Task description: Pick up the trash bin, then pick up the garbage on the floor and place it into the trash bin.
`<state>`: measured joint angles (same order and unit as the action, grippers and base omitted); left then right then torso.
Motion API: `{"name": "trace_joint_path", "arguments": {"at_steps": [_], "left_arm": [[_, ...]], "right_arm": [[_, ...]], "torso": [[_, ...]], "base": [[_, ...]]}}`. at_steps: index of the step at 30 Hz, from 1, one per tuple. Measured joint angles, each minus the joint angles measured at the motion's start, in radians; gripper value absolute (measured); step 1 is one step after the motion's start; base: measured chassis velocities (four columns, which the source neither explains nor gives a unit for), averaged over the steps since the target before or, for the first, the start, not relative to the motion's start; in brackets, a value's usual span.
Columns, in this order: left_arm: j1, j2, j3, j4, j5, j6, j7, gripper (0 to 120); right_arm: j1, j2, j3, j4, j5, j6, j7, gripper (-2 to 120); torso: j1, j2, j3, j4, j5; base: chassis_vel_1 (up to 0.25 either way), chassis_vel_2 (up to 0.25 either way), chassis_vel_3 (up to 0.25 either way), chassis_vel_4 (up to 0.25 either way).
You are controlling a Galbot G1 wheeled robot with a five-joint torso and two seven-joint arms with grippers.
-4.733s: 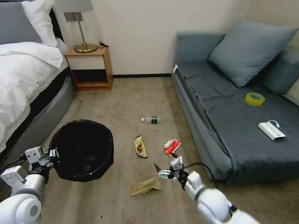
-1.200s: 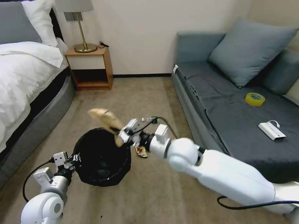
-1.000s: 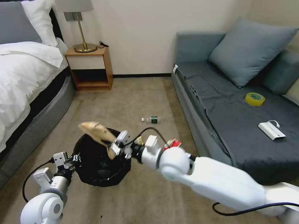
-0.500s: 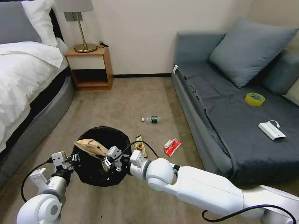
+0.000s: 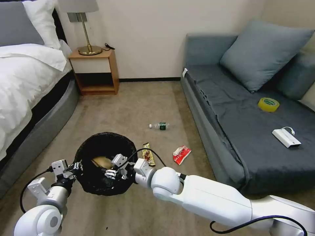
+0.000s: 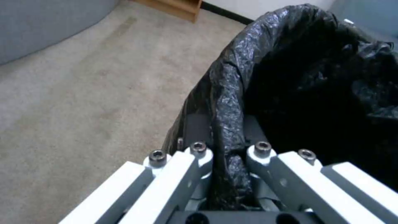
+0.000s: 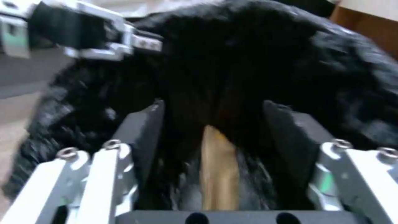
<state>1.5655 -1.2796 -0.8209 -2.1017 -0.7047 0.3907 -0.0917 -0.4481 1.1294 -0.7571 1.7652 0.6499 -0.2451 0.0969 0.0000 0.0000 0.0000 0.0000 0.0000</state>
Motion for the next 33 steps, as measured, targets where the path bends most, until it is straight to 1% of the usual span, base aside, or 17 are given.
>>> {"name": "trace_joint_path", "arguments": {"at_steps": [1,2,6,7,9,11,12,16,17,19,20,21,22,26,27,31,33], "left_arm": [[-0.001,0.000,0.000,0.001,0.000,-0.001,0.000,4],[-0.001,0.000,0.000,0.001,0.000,-0.001,0.000,4],[-0.004,0.003,-0.001,0.002,0.000,-0.002,0.000,4],[-0.004,0.003,-0.001,0.002,0.000,-0.002,0.000,4],[-0.006,0.003,-0.004,0.003,-0.004,-0.004,0.000,4],[-0.007,0.003,-0.004,0.003,-0.004,-0.006,0.000,4],[-0.007,0.003,-0.004,0.003,-0.004,-0.006,0.000,4],[-0.008,0.004,-0.005,0.002,0.014,-0.010,0.000,4],[-0.008,0.004,-0.005,0.002,0.014,-0.010,0.000,4],[-0.010,0.004,-0.007,0.003,0.047,-0.020,0.006,4],[-0.010,0.004,-0.008,0.003,0.057,-0.023,0.009,4],[-0.010,0.003,-0.010,0.006,0.082,-0.029,0.011,4],[-0.010,0.003,-0.010,0.006,0.082,-0.029,0.011,4],[-0.005,-0.011,-0.011,0.005,0.112,-0.038,0.014,4],[-0.005,-0.011,-0.011,0.005,0.112,-0.038,0.014,4],[0.001,-0.030,-0.013,-0.010,0.127,-0.042,0.013,4],[0.002,-0.032,-0.014,-0.013,0.129,-0.042,0.013,4]], "right_arm": [[0.000,-0.019,0.006,0.007,-0.007,0.000,0.000,76],[0.000,-0.019,0.006,0.007,-0.007,0.000,0.000,76],[-0.020,-0.064,0.047,0.047,-0.041,0.014,0.042,93],[-0.020,-0.064,0.047,0.047,-0.041,0.014,0.042,93],[-0.053,-0.085,0.086,0.068,-0.093,0.040,0.137,99],[-0.091,-0.106,0.135,0.087,-0.128,0.052,0.204,99],[-0.091,-0.106,0.135,0.087,-0.128,0.052,0.204,99],[-0.205,-0.162,0.284,0.148,-0.179,0.071,0.295,100],[-0.205,-0.162,0.284,0.148,-0.179,0.071,0.295,100],[-0.284,-0.178,0.358,0.179,-0.199,0.080,0.329,100],[-0.311,-0.182,0.381,0.188,-0.206,0.082,0.335,100],[-0.394,-0.188,0.440,0.215,-0.228,0.084,0.343,100],[-0.394,-0.188,0.440,0.215,-0.228,0.084,0.343,100],[-0.571,-0.200,0.570,0.294,-0.274,0.087,0.346,100],[-0.571,-0.200,0.570,0.294,-0.274,0.087,0.346,100],[-0.763,-0.208,0.698,0.369,-0.330,0.091,0.328,100],[-0.799,-0.208,0.717,0.382,-0.345,0.096,0.326,100]], "torso": [[0.000,0.000,0.000,-0.0001,0.0001],[0.000,0.000,0.000,-0.0001,0.0001],[0.000,0.000,0.000,0.0001,0.0001],[0.000,0.000,0.000,0.0001,0.0001],[0.000,0.000,0.000,0.0001,0.0003],[0.000,0.000,0.000,0.0000,0.0001],[0.000,0.000,0.000,0.0000,0.0001],[0.000,0.000,0.000,-0.0002,-0.0001],[0.000,0.000,0.000,-0.0002,-0.0001],[0.000,0.000,0.000,0.0000,0.0002],[0.000,0.000,0.000,-0.0001,0.0003],[0.000,0.000,0.000,-0.0002,0.0003],[0.000,0.000,0.000,-0.0002,0.0003],[0.000,0.000,0.000,0.0001,0.0003],[0.000,0.000,0.000,0.0001,0.0003],[0.000,0.000,0.000,-0.0001,0.0002],[0.000,0.000,0.000,-0.0003,0.0002]], "base": [[0.000,0.000,0.000,0.000],[0.000,0.000,0.000,0.000],[0.000,0.000,0.000,0.000],[0.000,0.000,0.000,0.000],[0.000,0.000,0.000,0.000],[0.000,0.000,0.000,0.000],[0.000,0.000,0.000,0.000],[0.000,0.000,0.000,0.000],[0.000,0.000,0.000,0.000],[0.000,0.000,0.000,0.000],[0.000,0.000,0.000,0.000],[0.000,0.000,0.000,0.000],[0.000,0.000,0.000,0.000],[0.000,0.000,0.000,0.000],[0.000,0.000,0.000,0.000],[0.000,0.000,0.000,0.000],[0.000,0.000,0.000,0.000]]}}
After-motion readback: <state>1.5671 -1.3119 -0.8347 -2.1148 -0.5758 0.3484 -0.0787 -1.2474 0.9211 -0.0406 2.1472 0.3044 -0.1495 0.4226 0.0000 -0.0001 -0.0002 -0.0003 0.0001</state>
